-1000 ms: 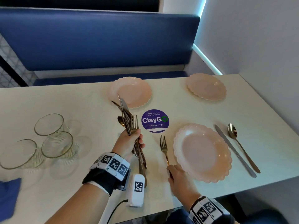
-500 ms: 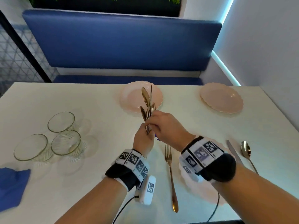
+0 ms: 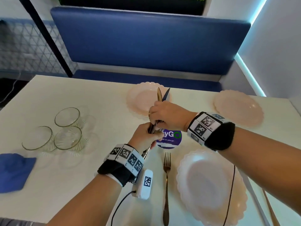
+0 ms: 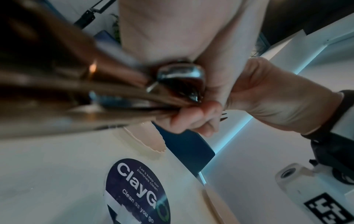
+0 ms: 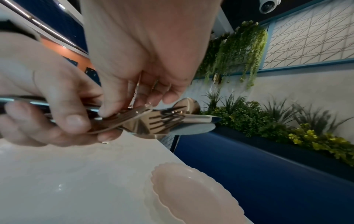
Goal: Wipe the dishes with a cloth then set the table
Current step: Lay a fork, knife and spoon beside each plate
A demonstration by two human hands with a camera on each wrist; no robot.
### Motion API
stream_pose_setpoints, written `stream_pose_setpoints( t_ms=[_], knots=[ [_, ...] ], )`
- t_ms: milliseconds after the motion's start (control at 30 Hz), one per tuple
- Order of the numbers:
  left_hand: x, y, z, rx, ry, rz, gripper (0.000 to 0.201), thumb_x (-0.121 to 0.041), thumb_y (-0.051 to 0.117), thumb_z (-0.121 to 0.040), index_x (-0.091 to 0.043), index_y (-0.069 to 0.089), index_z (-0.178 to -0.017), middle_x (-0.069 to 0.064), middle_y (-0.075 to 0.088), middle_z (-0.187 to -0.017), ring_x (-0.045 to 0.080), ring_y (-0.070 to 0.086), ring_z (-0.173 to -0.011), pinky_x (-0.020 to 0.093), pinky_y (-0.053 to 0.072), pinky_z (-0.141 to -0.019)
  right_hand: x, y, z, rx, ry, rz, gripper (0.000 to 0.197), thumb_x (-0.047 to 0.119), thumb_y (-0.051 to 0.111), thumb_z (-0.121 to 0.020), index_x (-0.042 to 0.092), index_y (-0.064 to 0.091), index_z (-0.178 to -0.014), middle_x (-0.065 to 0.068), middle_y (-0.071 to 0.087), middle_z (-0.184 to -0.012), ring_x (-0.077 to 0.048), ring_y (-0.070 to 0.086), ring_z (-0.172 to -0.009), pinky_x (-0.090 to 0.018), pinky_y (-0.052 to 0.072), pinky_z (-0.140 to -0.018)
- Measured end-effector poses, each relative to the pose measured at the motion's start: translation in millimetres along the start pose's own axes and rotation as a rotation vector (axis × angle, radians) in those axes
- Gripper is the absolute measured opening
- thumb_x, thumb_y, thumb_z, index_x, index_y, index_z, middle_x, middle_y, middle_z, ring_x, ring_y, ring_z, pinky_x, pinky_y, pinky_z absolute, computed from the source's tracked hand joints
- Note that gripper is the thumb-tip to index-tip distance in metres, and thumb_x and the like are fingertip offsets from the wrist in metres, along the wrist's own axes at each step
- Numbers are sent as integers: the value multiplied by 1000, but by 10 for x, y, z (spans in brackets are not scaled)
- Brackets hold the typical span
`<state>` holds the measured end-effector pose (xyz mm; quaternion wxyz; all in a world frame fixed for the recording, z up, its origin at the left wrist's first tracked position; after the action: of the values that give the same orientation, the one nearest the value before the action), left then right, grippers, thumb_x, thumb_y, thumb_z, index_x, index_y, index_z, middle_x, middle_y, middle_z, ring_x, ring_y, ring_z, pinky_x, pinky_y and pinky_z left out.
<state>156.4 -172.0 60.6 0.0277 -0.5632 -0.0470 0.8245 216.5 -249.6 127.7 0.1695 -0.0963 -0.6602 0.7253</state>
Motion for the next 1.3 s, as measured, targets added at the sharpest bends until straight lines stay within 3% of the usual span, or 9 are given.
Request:
stream_pose_setpoints(
  t_ms=[167,333,533,767,900,1000,1133,1200,1300],
  knots=[
    [-34,-65,-2,-45,-50,50,7,-2,64,-83,-6,59,-82,9,60,-65,8,45,-34,17,35,-35,-29,36,-11,15,-30,20,23,25,61,-88,13,63,-108,-1,59,-113,-20,49,-105,-25,26,-81],
    [-42,-92,-12,25,-31,-33,13,-1,64,-83,-1,61,-96,8,61,-68,9,48,-38,17,39,-39,-23,34,-112,78,-99,152,20,32,54,-92,20,63,-105,4,59,-108,-16,42,-100,-25,20,-78],
    [-35,-279,-77,41,-8,-55,9,-4,63,-84,-12,59,-81,5,61,-69,11,48,-44,20,41,-42,28,-75,-234,49,-174,314,21,17,67,-83,21,63,-103,4,62,-103,-20,50,-99,-33,37,-84],
    [17,-757,-212,51,-43,51,13,-6,52,-92,-12,54,-81,3,54,-69,12,39,-42,23,35,-45,-392,-605,-523,-82,80,452,19,10,63,-85,16,59,-103,-4,62,-98,-25,57,-87,-36,40,-75],
    [-68,-1261,-266,-57,-44,203,15,-2,49,-92,-10,53,-80,4,50,-67,8,38,-37,19,33,-38,-621,-672,-711,-310,537,-235,12,20,44,-97,9,48,-99,-4,51,-84,-19,41,-69,-30,29,-65],
    [-206,-1702,-370,-191,-49,312,17,-4,48,-94,-10,52,-78,3,49,-67,6,38,-36,18,34,-37,-579,-279,-991,-407,724,-586,9,23,46,-95,18,44,-88,3,49,-70,-16,49,-62,-32,41,-58],
    [-374,-2196,-533,-275,-8,280,19,-7,48,-94,-11,51,-76,3,49,-68,6,39,-37,19,36,-37,-444,446,-1555,-303,947,-1137,25,18,49,-94,25,50,-70,6,51,-72,-10,50,-65,-18,42,-61],
    [-412,-2361,-601,-289,-13,257,19,-8,48,-94,-12,52,-77,2,49,-68,7,39,-40,19,37,-38,-370,745,-1818,-213,1017,-1273,13,18,52,-94,18,62,-85,3,53,-82,-11,49,-71,-14,37,-60],
    [-457,-2509,-679,-279,-35,254,17,-10,48,-95,-12,53,-79,2,50,-68,10,38,-46,19,37,-39,-347,1043,-2139,-143,1091,-1227,36,23,54,-92,2,58,-121,-12,61,-113,-15,48,-88,-18,39,-61]
  ],
)
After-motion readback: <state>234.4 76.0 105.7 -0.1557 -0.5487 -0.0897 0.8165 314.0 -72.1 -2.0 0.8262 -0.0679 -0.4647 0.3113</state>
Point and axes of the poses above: each hand's wrist, its own z-axis away from the middle knuckle, its own y-axis out of the palm, x = y × z, the point moved 4 cm from there along -z, towards the middle knuckle
